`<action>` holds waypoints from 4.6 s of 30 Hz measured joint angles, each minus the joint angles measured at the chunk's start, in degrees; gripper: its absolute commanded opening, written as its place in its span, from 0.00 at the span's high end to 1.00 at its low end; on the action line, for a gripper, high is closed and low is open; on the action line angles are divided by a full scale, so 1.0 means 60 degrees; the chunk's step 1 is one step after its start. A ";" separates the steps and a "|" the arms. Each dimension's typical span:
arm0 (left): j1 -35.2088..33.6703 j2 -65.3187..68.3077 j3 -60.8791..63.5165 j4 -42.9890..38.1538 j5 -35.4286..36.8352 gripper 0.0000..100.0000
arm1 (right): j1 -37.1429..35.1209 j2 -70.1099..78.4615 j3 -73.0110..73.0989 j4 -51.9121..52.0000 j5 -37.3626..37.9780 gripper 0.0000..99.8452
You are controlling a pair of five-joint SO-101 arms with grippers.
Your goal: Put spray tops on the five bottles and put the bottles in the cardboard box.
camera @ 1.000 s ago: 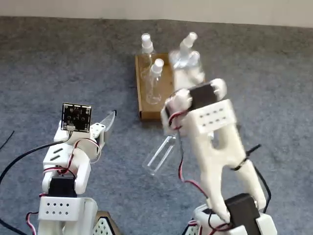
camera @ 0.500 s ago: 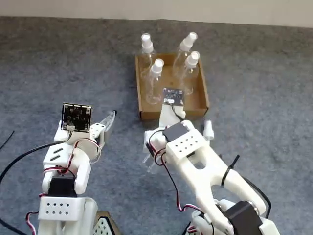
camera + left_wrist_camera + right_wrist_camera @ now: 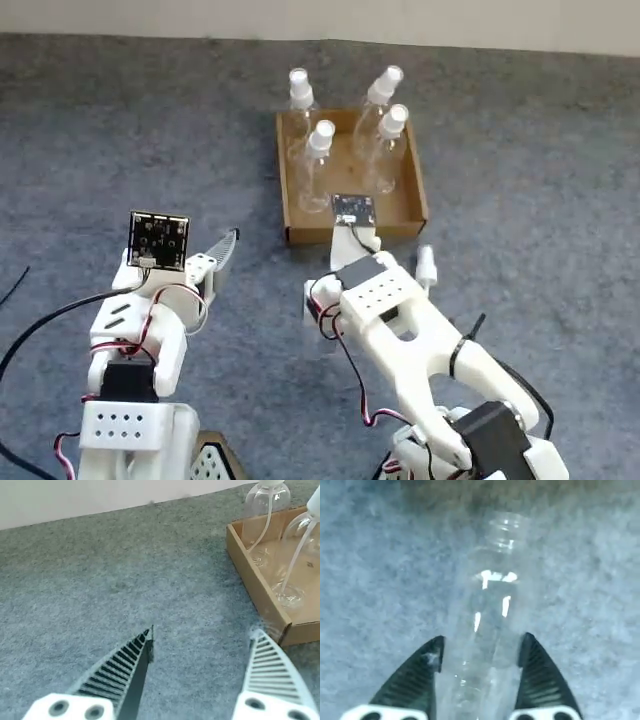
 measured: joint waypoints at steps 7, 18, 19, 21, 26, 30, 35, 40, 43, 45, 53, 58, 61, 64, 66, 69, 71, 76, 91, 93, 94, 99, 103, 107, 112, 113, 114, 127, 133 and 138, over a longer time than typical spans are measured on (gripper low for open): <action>0.0000 0.0000 0.0000 0.0000 0.0000 0.73 | 0.2667 -0.1978 -0.1158 0.3531 0.3722 0.99; 0.0015 0.0000 -0.0791 0.0484 0.0000 0.73 | 0.9348 -0.2374 -0.3121 0.4513 0.9509 0.99; 0.0015 0.0000 -0.1026 0.0718 0.0000 0.73 | 0.9626 -0.1802 -0.3121 0.4264 0.9612 0.99; 0.0015 0.0117 -0.1656 0.1348 -0.0029 0.73 | 1.0125 -0.0527 -0.3194 0.3839 0.9758 0.99; 0.1026 0.1802 -0.4220 0.3443 -0.1333 0.82 | 1.0535 0.2139 -0.4015 0.3370 1.0857 0.99; 0.2403 0.4396 -0.7092 0.5700 -0.1963 0.82 | 1.0769 0.3165 -0.4322 0.2799 1.1267 0.99; 0.5084 0.7839 -1.0183 0.7795 -0.2110 0.82 | 1.0769 0.3473 -0.4337 0.1978 1.1341 0.99; 0.7473 1.0315 -1.0930 0.7209 -0.1465 0.82 | 1.0711 0.3473 -0.4337 0.1758 1.1370 0.99; 0.8234 1.1502 -1.0960 0.6007 -0.0703 0.82 | 1.0711 0.3473 -0.4337 0.1744 1.1370 0.99; 0.8440 1.2088 -1.0960 0.5158 -0.0029 0.82 | 1.0711 0.3473 -0.4337 0.1744 1.1370 0.99; 0.8410 1.3143 -1.0960 0.2432 0.3121 0.82 | 1.0784 0.3473 -0.4337 0.1744 1.1370 0.99; 0.8454 1.4344 -1.0974 0.1788 0.3839 0.82 | 1.0901 0.3473 -0.4337 0.1744 1.1370 0.99; 0.8366 1.5267 -1.1443 0.1744 0.3941 0.82 | 1.0901 0.3473 -0.4337 0.1744 1.1370 0.99; 0.8103 1.6190 -1.2044 0.1744 0.3971 0.82 | 1.0901 0.3473 -0.4337 0.1744 1.1370 0.99; 0.7883 1.6777 -1.2615 0.1744 0.3985 0.80 | 1.0901 0.3473 -0.4337 0.1729 1.1370 0.99; 0.7663 1.7553 -1.3553 0.1744 0.3985 0.76 | 1.0901 0.3473 -0.4337 0.1700 1.1370 0.99; 0.7604 1.8037 -1.4168 0.1744 0.3985 0.75 | 1.0901 0.3473 -0.4337 0.1700 1.1370 0.99; 0.7678 1.9326 -1.5853 0.2168 0.3985 0.75 | 1.0901 0.3473 -0.4337 0.1700 1.1370 0.99; 0.7707 2.1788 -1.9941 0.5582 0.3985 0.96 | 1.0901 0.3473 -0.4337 0.1700 1.1370 0.99; 0.7707 2.1788 -2.0161 0.5905 0.3985 0.97 | 1.0901 0.3473 -0.4337 0.1700 1.1370 0.99; 0.7692 2.1788 -2.0278 0.6066 0.3912 0.97 | 1.0901 0.3473 -0.4337 0.1700 1.1370 0.99; 0.7868 2.1802 -2.1026 0.7370 0.3004 0.98 | 1.1018 0.3473 -0.4337 0.1685 1.1868 0.99; 0.8073 2.1802 -2.2037 0.9172 0.1524 0.98 | 1.1223 0.3473 -0.4337 0.1685 1.2088 0.99; 0.8249 2.1802 -2.2593 1.0652 0.0601 0.98 | 1.1473 0.3473 -0.4337 0.1685 1.2147 0.99; 0.8908 2.1802 -2.2667 1.0901 0.0513 0.98 | 1.1604 0.3473 -0.4337 0.1685 1.2176 0.99; 0.9084 2.1802 -2.2667 1.0916 0.0571 0.98 | 1.1604 0.3473 -0.4337 0.1685 1.2176 0.99; 0.9245 2.1802 -2.2681 1.0930 0.0615 0.98 | 1.1604 0.3473 -0.4337 0.1685 1.2176 0.99; 0.9363 1.9853 -2.1568 1.1092 0.0689 0.98 | 1.1619 0.3473 -0.4337 0.1685 1.2176 0.99; 0.7853 1.6440 -1.9751 1.1106 0.0381 0.97 | 1.1487 0.3473 -0.4352 0.1685 1.2176 0.99; 0.5641 1.3055 -1.8359 1.1136 -0.0117 0.97 | 1.0828 0.3473 -0.4352 0.1685 1.2176 0.91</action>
